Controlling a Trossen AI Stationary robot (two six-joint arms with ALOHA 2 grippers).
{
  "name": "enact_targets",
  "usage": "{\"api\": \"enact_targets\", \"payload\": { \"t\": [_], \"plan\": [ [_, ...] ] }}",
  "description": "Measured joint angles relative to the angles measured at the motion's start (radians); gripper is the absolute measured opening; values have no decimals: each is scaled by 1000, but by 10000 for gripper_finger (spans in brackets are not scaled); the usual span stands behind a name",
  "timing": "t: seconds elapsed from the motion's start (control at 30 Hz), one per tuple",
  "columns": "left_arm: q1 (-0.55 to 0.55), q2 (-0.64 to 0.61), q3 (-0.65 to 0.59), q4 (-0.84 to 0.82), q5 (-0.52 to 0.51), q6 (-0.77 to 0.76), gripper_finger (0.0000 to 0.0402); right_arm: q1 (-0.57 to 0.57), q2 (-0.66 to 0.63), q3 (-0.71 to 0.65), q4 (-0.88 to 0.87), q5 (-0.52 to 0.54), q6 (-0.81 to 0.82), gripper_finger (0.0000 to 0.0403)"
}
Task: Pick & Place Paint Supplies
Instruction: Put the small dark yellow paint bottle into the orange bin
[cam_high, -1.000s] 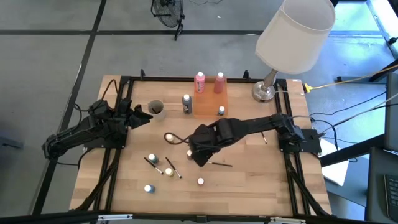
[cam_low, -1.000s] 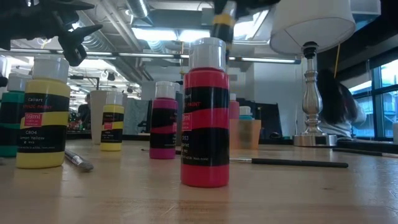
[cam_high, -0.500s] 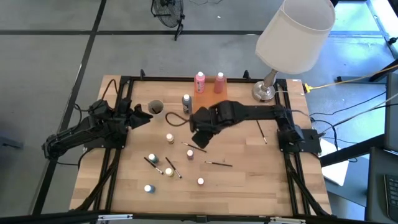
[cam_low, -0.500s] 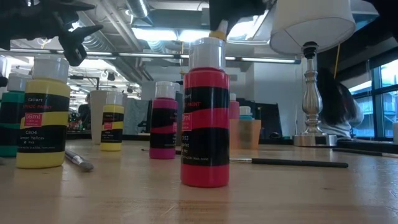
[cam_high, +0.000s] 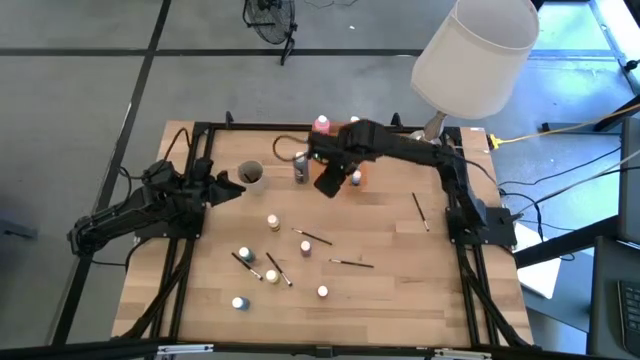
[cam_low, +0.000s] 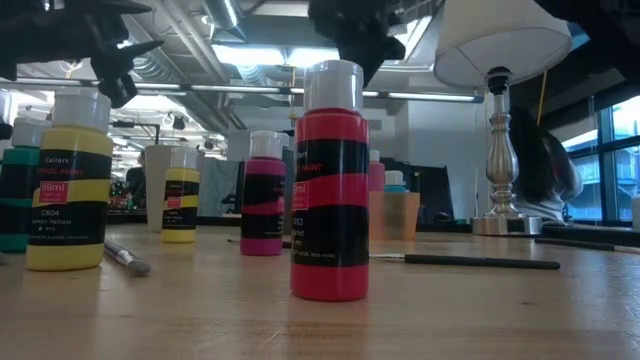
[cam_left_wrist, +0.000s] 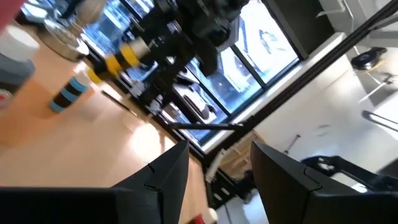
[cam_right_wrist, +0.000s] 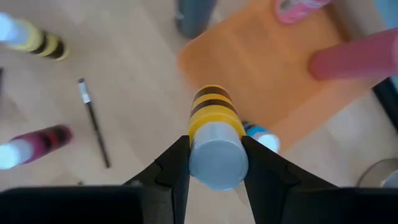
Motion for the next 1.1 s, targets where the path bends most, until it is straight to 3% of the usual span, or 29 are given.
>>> {"api": "enact_targets", "payload": {
  "t": [0.23,0.73,1.1],
  "plan": [
    [0,0,0,0,38,-5,169,-53,6,-32,0,-25,-49,120],
    [0,0,0,0,-76,66,169,-89,6,-242,48,-34,-109,120],
    [0,0,0,0,-76,66,169,-92,8,-260,112,-68,-136,120]
  ]
}}
